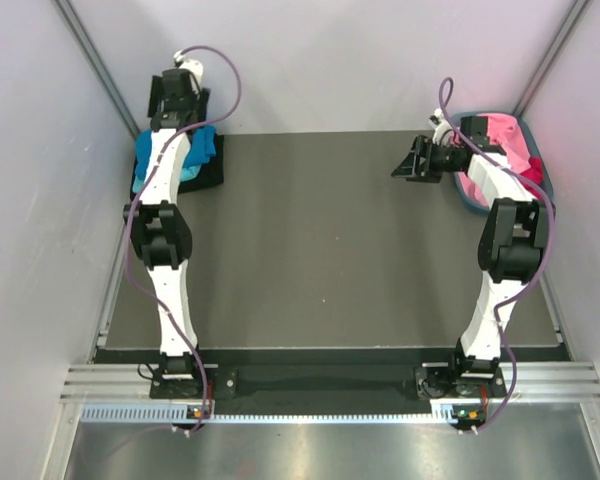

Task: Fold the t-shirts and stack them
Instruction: Neatly place the folded tshirt to the corner

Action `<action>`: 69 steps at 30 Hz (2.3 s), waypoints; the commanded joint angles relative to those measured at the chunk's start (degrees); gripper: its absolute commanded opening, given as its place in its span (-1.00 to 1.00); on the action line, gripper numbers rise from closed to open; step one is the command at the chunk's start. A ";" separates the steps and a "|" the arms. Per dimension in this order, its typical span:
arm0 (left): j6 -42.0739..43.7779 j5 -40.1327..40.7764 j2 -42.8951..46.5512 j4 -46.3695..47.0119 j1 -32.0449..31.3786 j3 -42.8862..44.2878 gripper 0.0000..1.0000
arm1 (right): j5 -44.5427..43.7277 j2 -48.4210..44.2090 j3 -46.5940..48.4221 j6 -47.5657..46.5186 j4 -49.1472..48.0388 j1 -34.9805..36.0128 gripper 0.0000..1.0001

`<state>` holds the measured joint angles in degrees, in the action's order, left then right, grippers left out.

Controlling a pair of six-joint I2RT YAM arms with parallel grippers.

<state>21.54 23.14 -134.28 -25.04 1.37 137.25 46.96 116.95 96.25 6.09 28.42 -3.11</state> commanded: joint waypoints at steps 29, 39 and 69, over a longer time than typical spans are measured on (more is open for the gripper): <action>-2.73 -13.03 4.73 -11.09 -3.21 -13.42 0.11 | 6.39 7.69 12.21 -7.06 6.40 1.09 0.38; -1.41 -11.10 1.48 -9.33 -5.14 -9.90 0.10 | 7.44 8.03 11.59 -4.70 4.18 0.65 0.39; 4.12 -4.78 5.96 -5.81 -12.62 -9.63 -0.35 | 9.20 10.41 11.51 -0.29 0.49 -0.49 0.39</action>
<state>24.40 16.14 -133.49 -34.06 -10.28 126.61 54.30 126.82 106.19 5.61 31.24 -3.29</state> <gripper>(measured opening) 0.322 0.695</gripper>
